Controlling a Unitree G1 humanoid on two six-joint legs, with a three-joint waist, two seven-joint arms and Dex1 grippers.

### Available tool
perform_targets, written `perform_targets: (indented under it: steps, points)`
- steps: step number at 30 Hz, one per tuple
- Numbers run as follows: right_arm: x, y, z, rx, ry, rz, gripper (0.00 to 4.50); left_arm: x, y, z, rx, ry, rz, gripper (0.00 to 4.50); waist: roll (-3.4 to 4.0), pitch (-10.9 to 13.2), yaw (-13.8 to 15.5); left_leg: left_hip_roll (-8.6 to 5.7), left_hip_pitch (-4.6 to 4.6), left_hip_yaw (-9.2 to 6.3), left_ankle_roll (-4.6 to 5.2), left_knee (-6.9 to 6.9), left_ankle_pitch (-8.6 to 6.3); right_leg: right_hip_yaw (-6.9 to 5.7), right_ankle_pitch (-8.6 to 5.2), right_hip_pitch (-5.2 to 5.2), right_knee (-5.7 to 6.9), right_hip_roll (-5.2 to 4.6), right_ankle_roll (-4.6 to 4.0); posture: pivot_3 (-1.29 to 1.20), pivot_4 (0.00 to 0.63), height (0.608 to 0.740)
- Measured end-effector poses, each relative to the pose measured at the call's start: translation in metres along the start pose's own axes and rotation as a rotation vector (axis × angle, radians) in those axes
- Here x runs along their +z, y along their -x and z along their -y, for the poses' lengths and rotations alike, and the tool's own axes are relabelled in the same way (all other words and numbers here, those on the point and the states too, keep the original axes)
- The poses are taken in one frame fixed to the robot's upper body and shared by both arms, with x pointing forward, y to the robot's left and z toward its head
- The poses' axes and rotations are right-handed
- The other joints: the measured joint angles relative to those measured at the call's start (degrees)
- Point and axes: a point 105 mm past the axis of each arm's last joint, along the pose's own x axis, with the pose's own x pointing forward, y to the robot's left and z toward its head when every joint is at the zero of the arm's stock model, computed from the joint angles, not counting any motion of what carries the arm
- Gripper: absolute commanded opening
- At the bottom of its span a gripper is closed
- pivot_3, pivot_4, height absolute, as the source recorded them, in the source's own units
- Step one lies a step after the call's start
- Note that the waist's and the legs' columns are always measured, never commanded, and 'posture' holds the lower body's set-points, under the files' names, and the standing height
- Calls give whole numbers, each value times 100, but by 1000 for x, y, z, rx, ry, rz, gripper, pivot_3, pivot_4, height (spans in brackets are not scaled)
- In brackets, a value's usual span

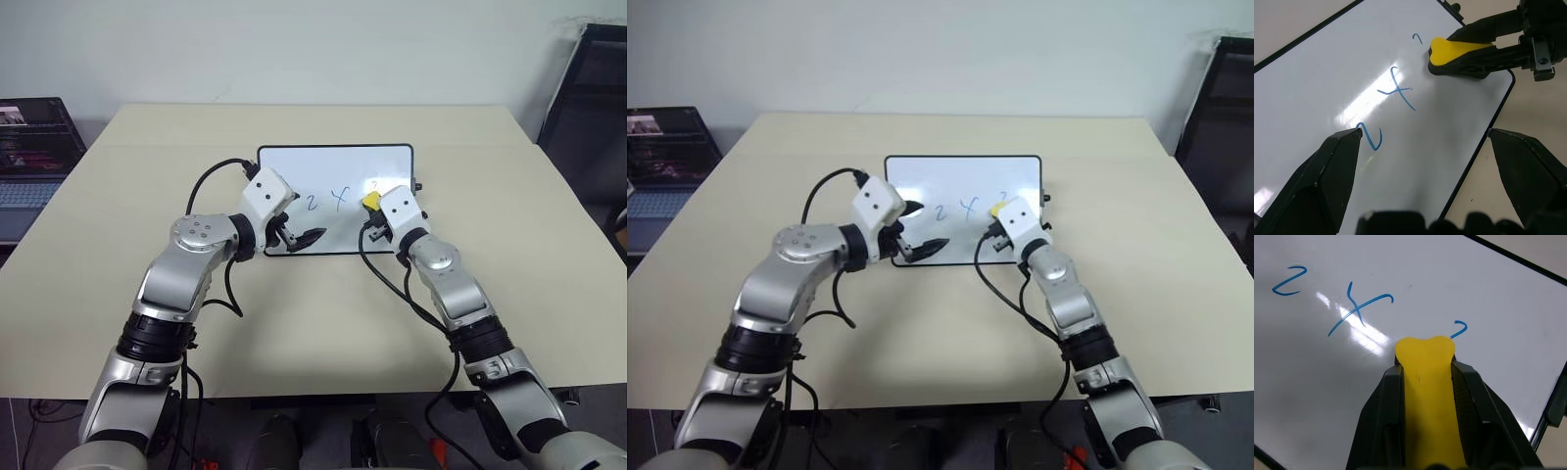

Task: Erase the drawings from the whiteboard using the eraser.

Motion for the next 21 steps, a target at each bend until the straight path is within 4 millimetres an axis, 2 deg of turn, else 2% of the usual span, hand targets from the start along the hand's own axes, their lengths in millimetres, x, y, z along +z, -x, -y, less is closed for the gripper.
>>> perform_targets:
  steps: [6,15,21]
  points:
    - [8,-7,0,-9,2,14,986,-7,1,3,-4,10,-10,4500,0,0,-42,1,0,4,0,0,0,3,2,-3,0,0,0,0,150,740]
    - [30,-25,24,-89,22,43,986,-17,3,12,-20,23,-26,4500,0,1,-5,-2,-12,-1,0,-2,0,0,3,-9,-3,-3,-1,0,150,740]
    - [24,-22,30,-103,25,14,985,-15,3,14,-24,18,-23,4500,0,0,13,-3,-11,-5,0,-2,0,-2,3,-5,-5,-3,-1,0,150,740]
